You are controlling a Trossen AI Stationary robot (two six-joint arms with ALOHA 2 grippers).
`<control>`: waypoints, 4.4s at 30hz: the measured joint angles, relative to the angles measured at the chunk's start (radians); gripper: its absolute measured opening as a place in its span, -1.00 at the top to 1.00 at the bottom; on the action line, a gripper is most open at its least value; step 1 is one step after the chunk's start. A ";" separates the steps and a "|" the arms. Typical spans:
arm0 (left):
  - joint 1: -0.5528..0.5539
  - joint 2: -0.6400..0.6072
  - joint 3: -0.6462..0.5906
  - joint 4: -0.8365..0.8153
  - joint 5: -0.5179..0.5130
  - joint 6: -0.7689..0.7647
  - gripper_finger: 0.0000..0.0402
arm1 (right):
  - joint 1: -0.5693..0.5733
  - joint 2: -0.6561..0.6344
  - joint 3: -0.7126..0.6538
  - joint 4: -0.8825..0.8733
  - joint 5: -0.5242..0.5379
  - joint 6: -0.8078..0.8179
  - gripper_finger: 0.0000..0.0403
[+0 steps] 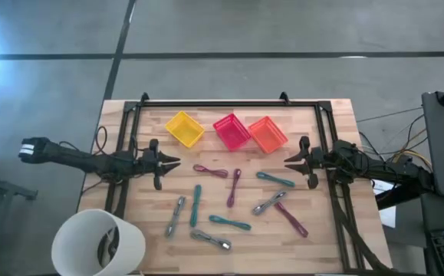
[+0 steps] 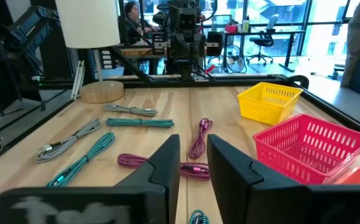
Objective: Pick & Place USB Port
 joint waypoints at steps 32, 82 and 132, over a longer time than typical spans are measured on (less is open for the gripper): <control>0.000 0.000 0.000 0.000 0.000 0.000 0.60 | 0.000 0.000 0.000 0.000 0.000 0.000 0.66; 0.000 0.000 0.000 0.000 0.000 0.000 0.60 | 0.000 0.000 0.000 0.000 0.000 0.000 0.58; 0.000 0.000 0.000 0.000 0.000 0.000 0.60 | 0.000 0.000 0.000 0.000 0.000 0.000 0.60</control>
